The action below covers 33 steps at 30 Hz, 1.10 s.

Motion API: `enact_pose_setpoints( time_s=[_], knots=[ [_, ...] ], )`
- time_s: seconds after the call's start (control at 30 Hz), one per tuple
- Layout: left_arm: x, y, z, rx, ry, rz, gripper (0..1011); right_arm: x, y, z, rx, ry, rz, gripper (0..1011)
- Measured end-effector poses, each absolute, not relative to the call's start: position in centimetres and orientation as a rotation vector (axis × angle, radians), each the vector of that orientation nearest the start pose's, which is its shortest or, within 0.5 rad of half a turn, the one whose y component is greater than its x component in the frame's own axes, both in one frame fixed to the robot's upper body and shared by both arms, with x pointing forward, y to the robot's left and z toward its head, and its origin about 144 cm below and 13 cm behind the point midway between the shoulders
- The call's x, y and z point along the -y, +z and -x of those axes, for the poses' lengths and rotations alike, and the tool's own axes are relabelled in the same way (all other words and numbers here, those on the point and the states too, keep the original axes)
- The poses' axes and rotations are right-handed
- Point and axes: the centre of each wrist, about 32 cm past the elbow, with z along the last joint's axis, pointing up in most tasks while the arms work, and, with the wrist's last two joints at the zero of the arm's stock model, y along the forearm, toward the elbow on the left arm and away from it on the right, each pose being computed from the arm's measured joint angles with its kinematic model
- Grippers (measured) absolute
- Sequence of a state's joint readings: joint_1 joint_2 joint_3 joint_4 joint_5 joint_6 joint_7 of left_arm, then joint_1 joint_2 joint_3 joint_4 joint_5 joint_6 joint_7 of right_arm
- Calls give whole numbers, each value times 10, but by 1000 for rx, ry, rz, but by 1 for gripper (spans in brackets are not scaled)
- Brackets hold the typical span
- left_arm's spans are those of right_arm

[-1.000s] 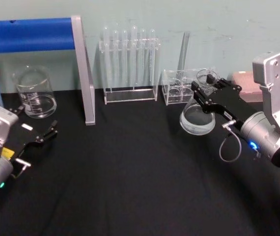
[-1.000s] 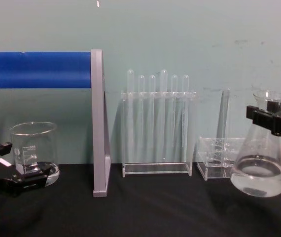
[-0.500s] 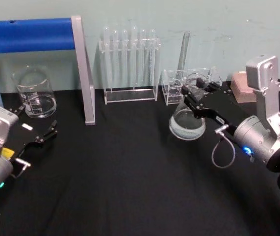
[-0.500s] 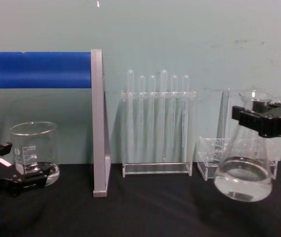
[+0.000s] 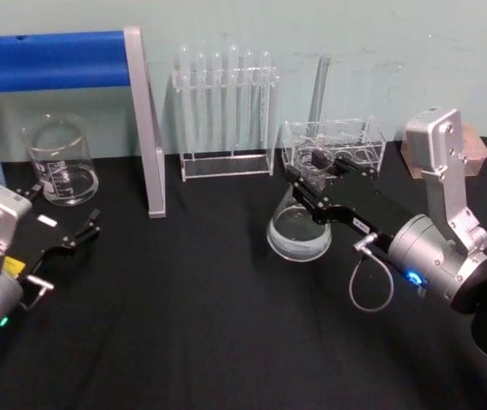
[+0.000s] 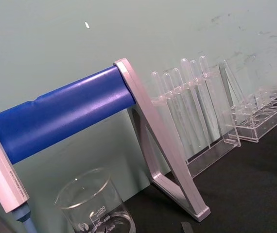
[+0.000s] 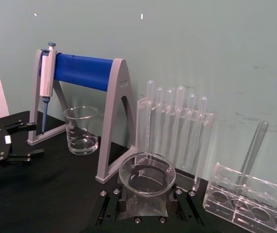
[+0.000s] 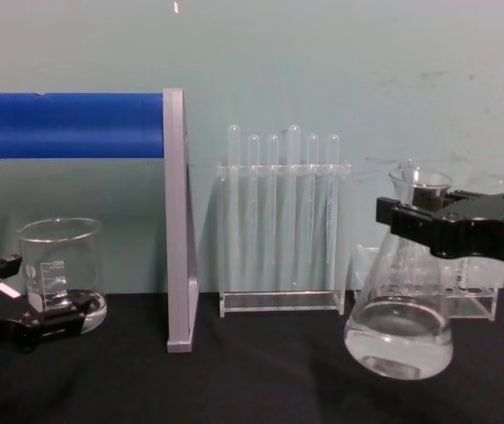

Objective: Grasp the erlenmeyer flask with one hand, shake it three times, then place it back.

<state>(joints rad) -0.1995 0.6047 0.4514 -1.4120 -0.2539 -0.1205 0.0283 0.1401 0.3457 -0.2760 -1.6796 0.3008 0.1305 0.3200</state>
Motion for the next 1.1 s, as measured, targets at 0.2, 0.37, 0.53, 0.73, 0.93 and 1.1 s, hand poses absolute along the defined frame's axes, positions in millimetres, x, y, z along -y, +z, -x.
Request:
enact_pose_setpoints(
  time_s=[0.2,0.37,0.53,0.73,0.93,1.1],
  knots=[
    [-310,1140,-489,285,1248,-304,1001,232,1207,-482,61,-954,45,449],
    [-310,1140,-489,285,1248,-304,1001,231,1207,-481,59,-952,45,450],
    [-310,1140,-489,285,1248,-304,1001,230,1208,-482,61,-949,43,450],
    [-310,1140,-489,285,1248,-304,1001,226,1207,-483,67,-948,39,450],
    [-310,1140,-489,285,1248,-304,1001,221,1200,-485,74,-949,53,450],
    [-310,1140,-489,285,1248,-304,1001,218,1191,-487,76,-949,67,450]
  ],
)
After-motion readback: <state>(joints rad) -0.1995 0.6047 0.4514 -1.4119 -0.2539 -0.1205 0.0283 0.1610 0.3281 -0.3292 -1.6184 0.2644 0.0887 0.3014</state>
